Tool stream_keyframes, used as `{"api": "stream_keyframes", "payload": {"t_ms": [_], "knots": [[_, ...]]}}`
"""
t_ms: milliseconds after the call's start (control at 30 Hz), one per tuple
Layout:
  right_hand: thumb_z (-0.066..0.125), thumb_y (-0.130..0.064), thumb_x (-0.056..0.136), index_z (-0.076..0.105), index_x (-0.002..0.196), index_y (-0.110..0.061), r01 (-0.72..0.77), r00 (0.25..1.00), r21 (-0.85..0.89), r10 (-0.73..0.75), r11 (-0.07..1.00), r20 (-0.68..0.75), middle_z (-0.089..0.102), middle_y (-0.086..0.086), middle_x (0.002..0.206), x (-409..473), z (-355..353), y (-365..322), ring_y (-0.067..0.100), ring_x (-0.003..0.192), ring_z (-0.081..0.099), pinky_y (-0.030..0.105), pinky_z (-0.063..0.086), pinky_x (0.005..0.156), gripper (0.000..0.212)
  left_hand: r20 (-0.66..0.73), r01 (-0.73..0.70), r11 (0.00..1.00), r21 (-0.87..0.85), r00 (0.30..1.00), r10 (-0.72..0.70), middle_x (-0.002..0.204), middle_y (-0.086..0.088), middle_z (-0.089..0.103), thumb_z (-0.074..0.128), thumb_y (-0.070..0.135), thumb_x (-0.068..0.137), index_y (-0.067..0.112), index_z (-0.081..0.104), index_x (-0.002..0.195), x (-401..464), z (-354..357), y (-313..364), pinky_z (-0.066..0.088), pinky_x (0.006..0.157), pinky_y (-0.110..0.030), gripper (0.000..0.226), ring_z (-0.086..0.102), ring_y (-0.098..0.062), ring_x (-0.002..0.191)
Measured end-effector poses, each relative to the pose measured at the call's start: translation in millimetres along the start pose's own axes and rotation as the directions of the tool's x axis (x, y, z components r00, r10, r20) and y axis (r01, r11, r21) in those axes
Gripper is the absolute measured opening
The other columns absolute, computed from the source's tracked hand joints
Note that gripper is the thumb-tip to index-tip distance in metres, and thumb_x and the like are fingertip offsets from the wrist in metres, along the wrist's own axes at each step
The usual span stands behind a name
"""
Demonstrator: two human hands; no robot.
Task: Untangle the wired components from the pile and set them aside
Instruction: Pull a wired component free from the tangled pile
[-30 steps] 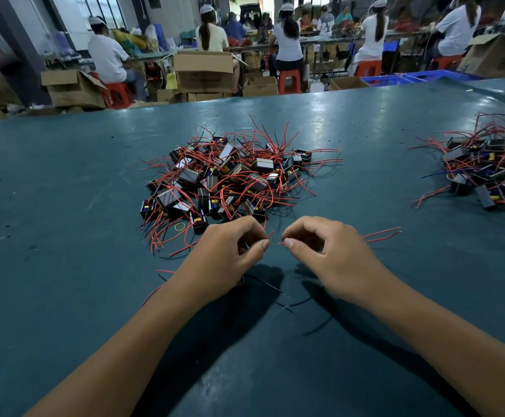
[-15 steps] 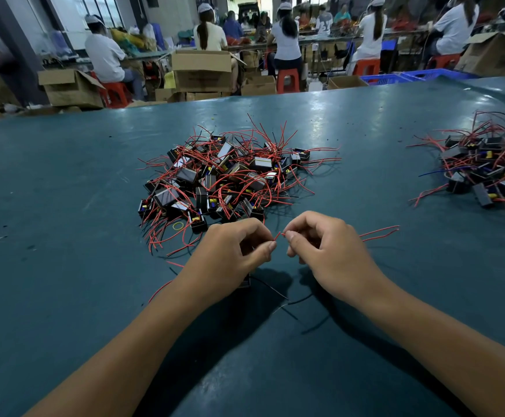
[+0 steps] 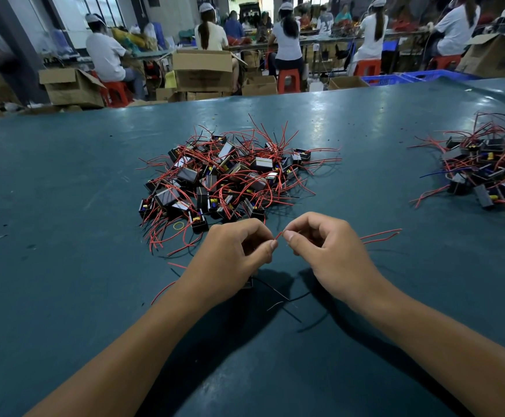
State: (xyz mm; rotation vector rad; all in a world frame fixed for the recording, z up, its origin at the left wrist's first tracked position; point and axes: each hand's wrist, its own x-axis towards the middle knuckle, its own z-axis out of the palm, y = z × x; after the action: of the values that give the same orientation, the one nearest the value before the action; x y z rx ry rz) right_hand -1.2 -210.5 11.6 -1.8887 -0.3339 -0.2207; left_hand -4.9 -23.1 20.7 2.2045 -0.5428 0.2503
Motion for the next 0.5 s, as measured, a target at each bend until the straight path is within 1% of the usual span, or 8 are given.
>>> {"api": "stream_keyframes", "payload": {"t_ms": [67, 133, 233, 300, 333, 400, 433, 500], "knots": [[0.067, -0.021, 0.092, 0.068, 0.08, -0.021, -0.007, 1.0, -0.001, 0.007, 1.0, -0.001, 0.06, -0.002, 0.062, -0.2, -0.1, 0.4, 0.009, 0.059, 0.05, 0.037, 0.045, 0.059, 0.011, 0.001, 0.002, 1.0, 0.002, 1.0, -0.002, 0.071, 0.009, 0.07, 0.067, 0.022, 0.095, 0.019, 0.069, 0.085, -0.2, 0.2, 0.0, 0.051, 0.056, -0.023, 0.01, 0.06, -0.002, 0.056], [0.067, -0.021, 0.092, 0.068, 0.08, -0.021, -0.009, 1.0, 0.002, 0.009, 1.0, -0.006, 0.061, 0.001, 0.062, -0.5, -0.1, 0.1, 0.009, 0.059, 0.05, 0.037, 0.045, 0.059, 0.012, 0.001, 0.006, 1.0, -0.001, 1.0, -0.006, 0.071, 0.009, 0.07, 0.067, 0.023, 0.095, 0.02, 0.068, 0.085, -0.4, 0.1, -0.1, 0.05, 0.056, -0.02, 0.01, 0.059, -0.002, 0.056], [0.066, -0.021, 0.093, 0.068, 0.081, -0.021, -0.013, 1.0, 0.013, 0.013, 1.0, -0.011, 0.064, 0.009, 0.069, -0.4, 0.2, -0.2, 0.013, 0.061, 0.052, 0.042, 0.048, 0.062, 0.012, 0.0, 0.01, 1.0, -0.005, 1.0, -0.01, 0.07, 0.008, 0.07, 0.066, 0.022, 0.095, 0.02, 0.068, 0.084, -0.4, 0.0, 0.0, 0.05, 0.055, -0.022, 0.011, 0.058, -0.002, 0.055], [0.066, -0.021, 0.092, 0.068, 0.081, -0.021, -0.014, 1.0, 0.015, 0.014, 1.0, -0.005, 0.063, 0.008, 0.067, -0.3, 0.3, 0.3, 0.011, 0.061, 0.051, 0.041, 0.046, 0.06, 0.012, -0.003, 0.011, 1.0, -0.006, 1.0, -0.011, 0.07, 0.008, 0.07, 0.066, 0.021, 0.095, 0.02, 0.068, 0.084, -0.2, 0.2, 0.2, 0.051, 0.055, -0.025, 0.012, 0.058, -0.003, 0.054], [0.066, -0.021, 0.092, 0.068, 0.081, -0.021, -0.015, 1.0, 0.016, 0.015, 1.0, -0.002, 0.061, 0.004, 0.064, -0.2, 0.2, 1.0, 0.01, 0.06, 0.05, 0.039, 0.044, 0.059, 0.011, -0.005, 0.012, 1.0, -0.005, 1.0, -0.012, 0.07, 0.008, 0.07, 0.067, 0.021, 0.095, 0.019, 0.068, 0.084, 0.0, 0.4, 0.3, 0.052, 0.056, -0.027, 0.011, 0.058, -0.003, 0.054], [0.068, -0.022, 0.091, 0.068, 0.08, -0.022, -0.016, 1.0, 0.024, 0.016, 1.0, 0.005, 0.058, -0.006, 0.06, 0.1, -0.1, 2.4, 0.006, 0.058, 0.048, 0.028, 0.041, 0.056, 0.011, -0.009, 0.011, 1.0, -0.005, 1.0, -0.011, 0.069, 0.007, 0.07, 0.067, 0.021, 0.095, 0.019, 0.068, 0.083, 0.4, 1.0, 0.1, 0.052, 0.056, -0.028, 0.011, 0.058, -0.003, 0.053], [0.069, -0.023, 0.09, 0.068, 0.08, -0.023, -0.016, 1.0, 0.032, 0.016, 0.999, 0.008, 0.057, -0.009, 0.06, 0.3, 0.1, 3.0, 0.005, 0.057, 0.048, 0.024, 0.04, 0.055, 0.01, -0.009, 0.009, 1.0, -0.007, 1.0, -0.01, 0.069, 0.007, 0.07, 0.067, 0.021, 0.095, 0.019, 0.068, 0.083, 0.6, 1.2, -0.1, 0.052, 0.056, -0.028, 0.011, 0.058, -0.003, 0.053], [0.071, -0.023, 0.089, 0.068, 0.08, -0.023, -0.014, 1.0, 0.045, 0.014, 0.999, 0.009, 0.057, -0.01, 0.06, 0.6, 0.2, 3.8, 0.004, 0.055, 0.047, 0.019, 0.038, 0.053, 0.009, -0.006, 0.005, 1.0, -0.008, 1.0, -0.005, 0.069, 0.008, 0.07, 0.067, 0.022, 0.095, 0.02, 0.068, 0.084, 0.8, 1.4, -0.8, 0.051, 0.054, -0.025, 0.011, 0.058, -0.002, 0.053]]}}
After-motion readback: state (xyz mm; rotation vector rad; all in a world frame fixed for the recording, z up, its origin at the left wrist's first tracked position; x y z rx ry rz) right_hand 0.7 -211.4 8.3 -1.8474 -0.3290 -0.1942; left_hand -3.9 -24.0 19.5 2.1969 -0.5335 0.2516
